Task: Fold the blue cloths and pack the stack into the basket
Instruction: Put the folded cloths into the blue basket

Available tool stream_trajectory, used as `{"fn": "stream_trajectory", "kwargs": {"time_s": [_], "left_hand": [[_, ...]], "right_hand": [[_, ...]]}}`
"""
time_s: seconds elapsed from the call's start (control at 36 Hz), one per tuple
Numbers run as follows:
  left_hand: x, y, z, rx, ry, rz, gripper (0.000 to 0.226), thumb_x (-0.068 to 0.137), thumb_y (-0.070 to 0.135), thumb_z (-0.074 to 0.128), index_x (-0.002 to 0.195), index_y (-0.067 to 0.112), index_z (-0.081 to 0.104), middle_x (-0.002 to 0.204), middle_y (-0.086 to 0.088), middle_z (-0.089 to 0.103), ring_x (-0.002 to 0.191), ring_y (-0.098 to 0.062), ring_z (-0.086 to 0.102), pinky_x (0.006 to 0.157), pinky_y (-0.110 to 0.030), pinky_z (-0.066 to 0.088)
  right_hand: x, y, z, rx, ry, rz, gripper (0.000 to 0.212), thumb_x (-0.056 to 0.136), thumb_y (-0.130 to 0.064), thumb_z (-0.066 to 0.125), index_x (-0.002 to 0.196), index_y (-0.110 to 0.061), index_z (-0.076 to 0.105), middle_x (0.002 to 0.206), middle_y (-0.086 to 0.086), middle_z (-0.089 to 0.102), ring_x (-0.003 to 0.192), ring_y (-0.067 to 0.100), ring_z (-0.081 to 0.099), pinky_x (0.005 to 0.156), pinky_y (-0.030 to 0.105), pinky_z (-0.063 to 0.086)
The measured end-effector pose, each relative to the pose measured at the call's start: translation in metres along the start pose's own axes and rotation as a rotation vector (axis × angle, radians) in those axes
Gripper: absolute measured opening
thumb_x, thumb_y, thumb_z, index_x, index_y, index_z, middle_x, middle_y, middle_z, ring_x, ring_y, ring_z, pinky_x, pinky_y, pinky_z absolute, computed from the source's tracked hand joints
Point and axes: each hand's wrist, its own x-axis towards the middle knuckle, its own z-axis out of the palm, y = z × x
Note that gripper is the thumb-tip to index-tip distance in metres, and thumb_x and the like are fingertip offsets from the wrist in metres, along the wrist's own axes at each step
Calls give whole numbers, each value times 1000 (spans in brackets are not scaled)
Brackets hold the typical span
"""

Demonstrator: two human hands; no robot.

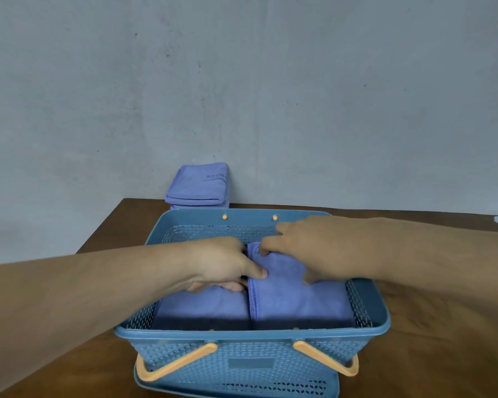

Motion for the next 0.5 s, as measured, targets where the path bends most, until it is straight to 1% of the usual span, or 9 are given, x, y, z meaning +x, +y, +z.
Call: {"fn": "stream_trajectory", "kwargs": {"time_s": [0.08, 0.14, 0.19, 0.22, 0.28, 0.36, 0.42, 0.47, 0.5], "left_hand": [[-2, -2, 0, 214, 111, 37, 29, 81, 24, 84, 101, 7, 71, 74, -3, 65, 73, -20, 63, 76, -36, 54], [-8, -1, 2, 346, 157, 51, 40, 68, 33, 83, 99, 12, 69, 70, -2, 62, 71, -23, 60, 72, -37, 47], [-13, 2, 3, 439, 185, 79, 54, 64, 38, 82, 111, 17, 66, 80, -1, 67, 82, -29, 66, 77, -39, 51], [-15, 4, 3, 477, 189, 94, 58, 68, 37, 83, 118, 18, 62, 88, -2, 70, 90, -29, 70, 84, -43, 57], [-24, 10, 0, 531, 222, 116, 63, 81, 29, 82, 135, 18, 52, 106, -1, 73, 101, -21, 71, 95, -47, 56], [-44, 18, -9, 725, 262, 209, 59, 93, 27, 73, 143, 28, 43, 117, 6, 62, 111, -15, 62, 98, -36, 50], [-56, 21, -16, 905, 216, 202, 57, 91, 40, 74, 138, 34, 43, 122, 9, 52, 116, -14, 56, 98, -32, 44], [-64, 21, -21, 1050, 82, 92, 74, 81, 63, 77, 141, 37, 40, 126, 11, 48, 120, -15, 54, 103, -36, 45], [-64, 19, -22, 1102, 25, 52, 83, 78, 70, 76, 144, 38, 38, 131, 11, 47, 124, -16, 53, 106, -39, 46]], "right_hand": [[9, 3, 16, 68, -40, -3, 77, 88, -16, 80, 150, -29, 36, 128, 5, 53, 113, 30, 59, 75, 36, 32], [13, 3, 25, 99, -79, -19, 74, 90, -17, 77, 151, -28, 36, 128, 6, 55, 115, 31, 59, 77, 37, 35], [14, 3, 28, 102, -98, -42, 71, 93, -18, 74, 152, -28, 36, 129, 7, 54, 115, 32, 59, 79, 39, 40], [14, 3, 28, 93, -99, -51, 70, 94, -19, 73, 153, -28, 37, 131, 7, 53, 114, 31, 59, 78, 38, 39], [9, 2, 25, 25, -28, -83, 62, 93, -19, 71, 148, -26, 44, 131, 5, 50, 112, 30, 57, 76, 36, 34], [2, 1, 20, -72, 166, -141, 47, 90, -20, 70, 134, -25, 54, 124, 4, 47, 108, 27, 52, 77, 33, 31], [-1, -1, 22, 58, 142, -169, 60, 86, -30, 77, 140, -32, 50, 114, 1, 45, 98, 24, 53, 73, 35, 34], [0, -6, 27, 174, 26, -182, 81, 82, -36, 83, 150, -41, 41, 109, -2, 40, 91, 24, 53, 73, 34, 40], [2, -9, 29, 143, -28, -167, 88, 82, -35, 84, 154, -43, 35, 111, -1, 38, 92, 26, 54, 75, 35, 44]]}}
